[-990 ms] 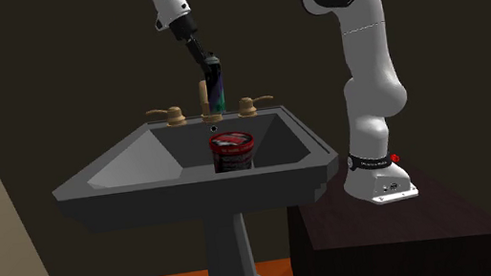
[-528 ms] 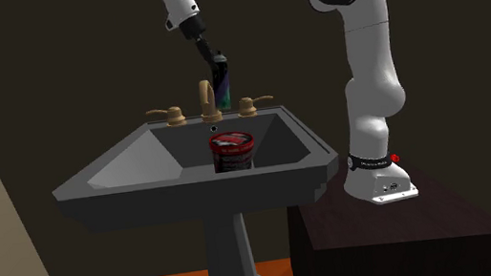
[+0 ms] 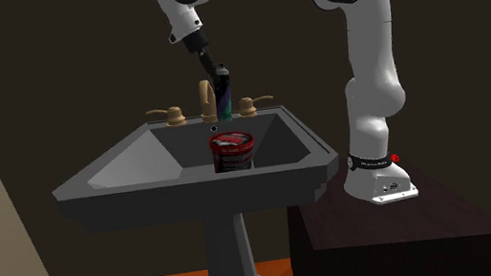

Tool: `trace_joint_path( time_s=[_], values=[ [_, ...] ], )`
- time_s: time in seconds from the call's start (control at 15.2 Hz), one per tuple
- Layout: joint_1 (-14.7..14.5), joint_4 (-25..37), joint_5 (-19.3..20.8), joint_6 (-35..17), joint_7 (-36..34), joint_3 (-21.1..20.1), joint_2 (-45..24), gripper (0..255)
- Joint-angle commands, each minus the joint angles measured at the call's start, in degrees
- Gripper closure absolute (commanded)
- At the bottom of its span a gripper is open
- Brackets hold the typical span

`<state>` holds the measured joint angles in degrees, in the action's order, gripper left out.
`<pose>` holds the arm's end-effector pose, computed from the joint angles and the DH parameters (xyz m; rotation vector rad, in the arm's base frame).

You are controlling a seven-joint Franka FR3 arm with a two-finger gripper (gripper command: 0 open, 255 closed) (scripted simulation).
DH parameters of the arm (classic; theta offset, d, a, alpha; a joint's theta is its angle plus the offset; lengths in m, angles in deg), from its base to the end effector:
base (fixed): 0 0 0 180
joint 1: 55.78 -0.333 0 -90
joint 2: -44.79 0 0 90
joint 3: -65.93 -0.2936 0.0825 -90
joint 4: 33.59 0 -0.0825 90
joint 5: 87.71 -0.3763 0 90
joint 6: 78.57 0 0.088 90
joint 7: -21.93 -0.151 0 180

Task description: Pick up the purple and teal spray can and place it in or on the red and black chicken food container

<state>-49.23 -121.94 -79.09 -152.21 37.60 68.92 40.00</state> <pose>0.5084 -0.1103 0.5108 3.0114 0.1338 -0.5567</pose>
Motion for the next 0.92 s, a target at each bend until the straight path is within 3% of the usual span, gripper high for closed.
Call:
trace_joint_path(
  time_s=[0.0,0.86],
  values=[
    [-0.01,-1.92,-0.07,-1.73,-0.29,-0.02,0.22,255],
    [0.1,-11.02,-0.22,-10.19,-1.42,0.03,0.79,255]
  ],
)
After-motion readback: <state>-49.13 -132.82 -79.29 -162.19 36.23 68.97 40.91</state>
